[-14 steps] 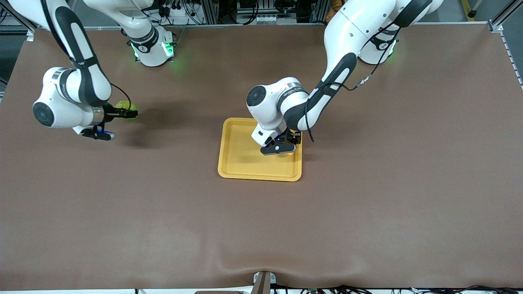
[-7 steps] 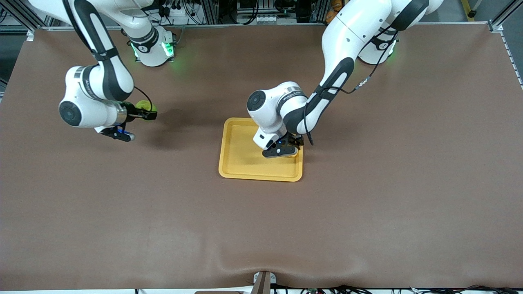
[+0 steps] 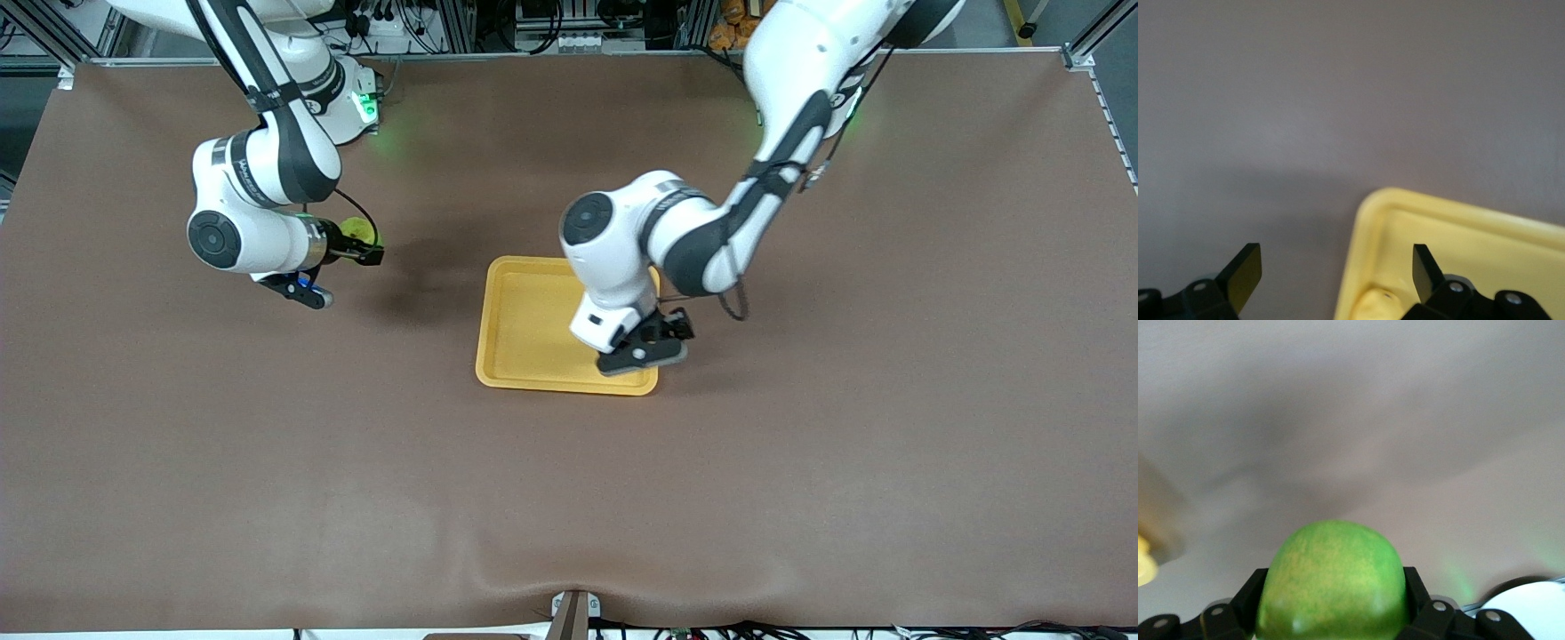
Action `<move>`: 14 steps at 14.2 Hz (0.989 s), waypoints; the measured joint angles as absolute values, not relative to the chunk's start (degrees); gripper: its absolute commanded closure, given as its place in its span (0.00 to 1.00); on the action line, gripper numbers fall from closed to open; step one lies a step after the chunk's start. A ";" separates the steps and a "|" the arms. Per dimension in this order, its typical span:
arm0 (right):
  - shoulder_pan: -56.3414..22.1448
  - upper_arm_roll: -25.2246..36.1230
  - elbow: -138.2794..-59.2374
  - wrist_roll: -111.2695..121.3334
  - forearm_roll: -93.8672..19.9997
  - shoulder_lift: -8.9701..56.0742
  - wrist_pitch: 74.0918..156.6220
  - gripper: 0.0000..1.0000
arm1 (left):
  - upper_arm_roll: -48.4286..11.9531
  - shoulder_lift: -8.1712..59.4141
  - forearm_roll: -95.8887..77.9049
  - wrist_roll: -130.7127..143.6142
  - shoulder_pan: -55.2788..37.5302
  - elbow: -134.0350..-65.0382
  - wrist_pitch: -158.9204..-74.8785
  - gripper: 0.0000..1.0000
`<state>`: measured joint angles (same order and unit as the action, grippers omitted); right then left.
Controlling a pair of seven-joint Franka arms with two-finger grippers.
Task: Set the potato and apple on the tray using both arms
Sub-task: 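Lower the potato into the tray and open the left gripper, then carry the apple to the tray while the left gripper withdraws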
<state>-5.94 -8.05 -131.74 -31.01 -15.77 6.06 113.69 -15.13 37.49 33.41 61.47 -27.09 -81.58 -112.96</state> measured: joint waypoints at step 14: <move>-9.20 -19.20 -120.47 -54.17 -18.95 17.98 123.15 1.00 | -15.47 24.16 13.20 24.49 -0.44 -81.48 -100.01 0.00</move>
<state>-9.20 -19.20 -120.47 -54.17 -18.95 17.98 123.15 -15.47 24.16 13.20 24.49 -0.44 -81.48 -100.01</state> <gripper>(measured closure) 0.145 0.000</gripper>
